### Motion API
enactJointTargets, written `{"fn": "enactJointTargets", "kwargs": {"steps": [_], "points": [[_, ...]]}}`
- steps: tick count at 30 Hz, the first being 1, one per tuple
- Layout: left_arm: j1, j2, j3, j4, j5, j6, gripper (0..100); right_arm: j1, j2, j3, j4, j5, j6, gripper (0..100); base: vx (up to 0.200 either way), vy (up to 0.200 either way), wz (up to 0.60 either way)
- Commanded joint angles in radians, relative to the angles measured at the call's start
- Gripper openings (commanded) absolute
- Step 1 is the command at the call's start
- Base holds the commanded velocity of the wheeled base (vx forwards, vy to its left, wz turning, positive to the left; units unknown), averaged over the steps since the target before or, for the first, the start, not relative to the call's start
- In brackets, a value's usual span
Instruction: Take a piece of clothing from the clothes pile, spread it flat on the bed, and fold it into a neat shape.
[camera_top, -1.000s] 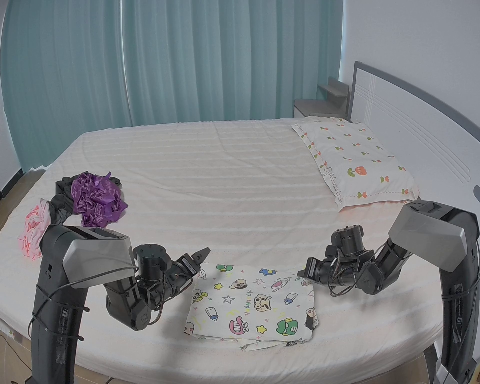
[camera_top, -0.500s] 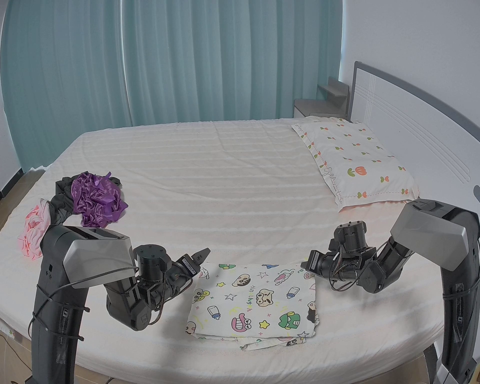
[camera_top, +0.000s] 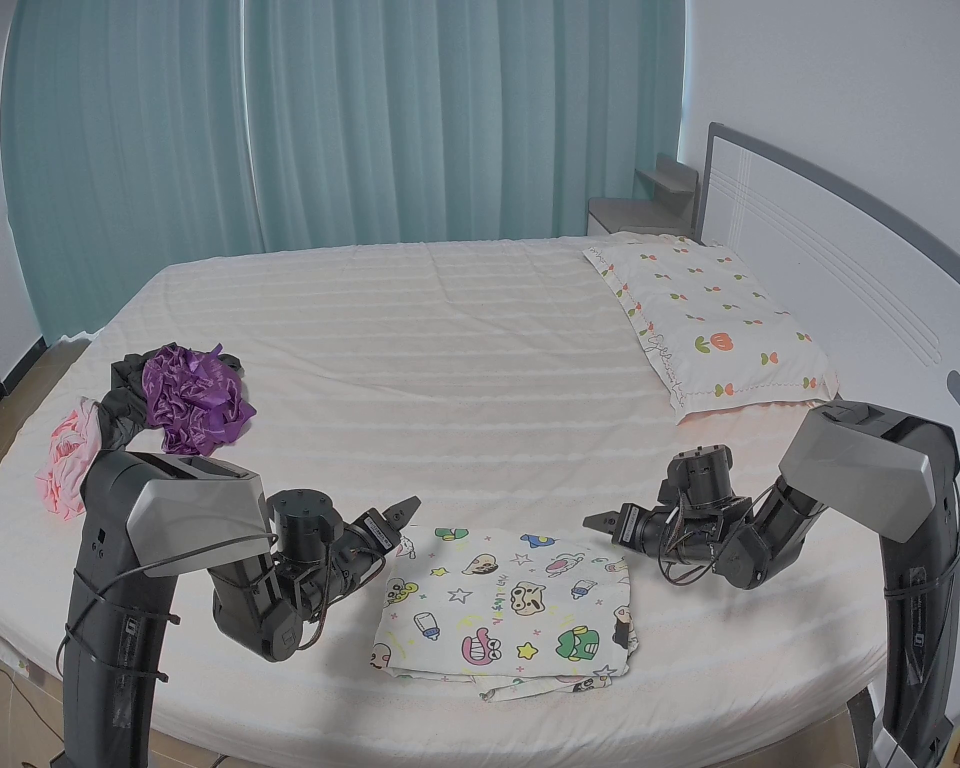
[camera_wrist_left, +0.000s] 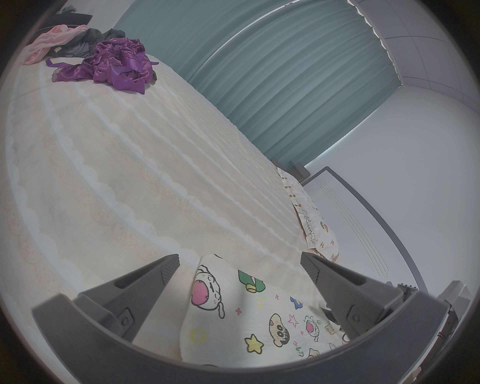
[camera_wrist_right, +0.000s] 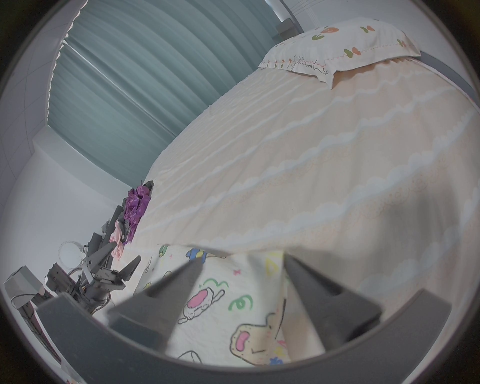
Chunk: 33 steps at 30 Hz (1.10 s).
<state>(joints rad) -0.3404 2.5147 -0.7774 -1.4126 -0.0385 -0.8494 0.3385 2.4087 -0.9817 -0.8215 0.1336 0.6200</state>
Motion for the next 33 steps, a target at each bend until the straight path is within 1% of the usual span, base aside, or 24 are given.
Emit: {"fn": "enactJointTargets", "kwargs": {"steps": [1,6,8,11,15,18,21,28,29,33], "points": [[0.000,0.001,0.000,0.000,0.000,0.000,100,0.010,-0.082,0.049,-0.036,-0.040,-0.002,100,0.000,0.000,0.00],[0.000,0.001,0.000,0.000,0.000,0.000,100,0.063,-0.165,0.130,-0.114,-0.046,0.003,100,0.000,0.000,0.00],[0.000,0.001,0.000,0.000,0.000,0.000,100,0.125,-0.194,0.175,-0.137,-0.046,0.009,100,0.000,0.000,0.00],[0.001,0.000,0.000,-0.002,0.000,-0.004,100,0.186,-0.194,0.209,-0.136,-0.045,0.015,100,0.000,0.000,0.00],[0.008,-0.004,0.000,-0.003,0.000,-0.008,100,0.241,-0.151,0.227,-0.136,-0.046,0.070,100,0.000,0.000,0.00],[0.008,0.000,0.000,-0.014,0.006,-0.007,100,0.257,-0.099,0.227,-0.137,-0.057,0.078,100,0.000,0.000,0.00],[0.011,0.003,-0.003,-0.026,0.043,-0.010,100,0.260,-0.054,0.227,-0.137,-0.068,0.075,100,0.000,0.000,0.00],[0.015,0.003,-0.002,-0.026,0.048,-0.010,100,0.263,-0.045,0.229,-0.125,-0.095,0.058,100,0.000,0.000,0.00],[0.015,0.003,-0.002,-0.026,0.048,-0.010,100,0.263,-0.046,0.241,-0.116,-0.109,0.024,100,0.000,0.000,0.00],[0.015,0.003,-0.002,-0.026,0.048,-0.010,100,0.280,-0.028,0.253,-0.116,-0.147,-0.040,100,0.000,0.000,0.00]]}}
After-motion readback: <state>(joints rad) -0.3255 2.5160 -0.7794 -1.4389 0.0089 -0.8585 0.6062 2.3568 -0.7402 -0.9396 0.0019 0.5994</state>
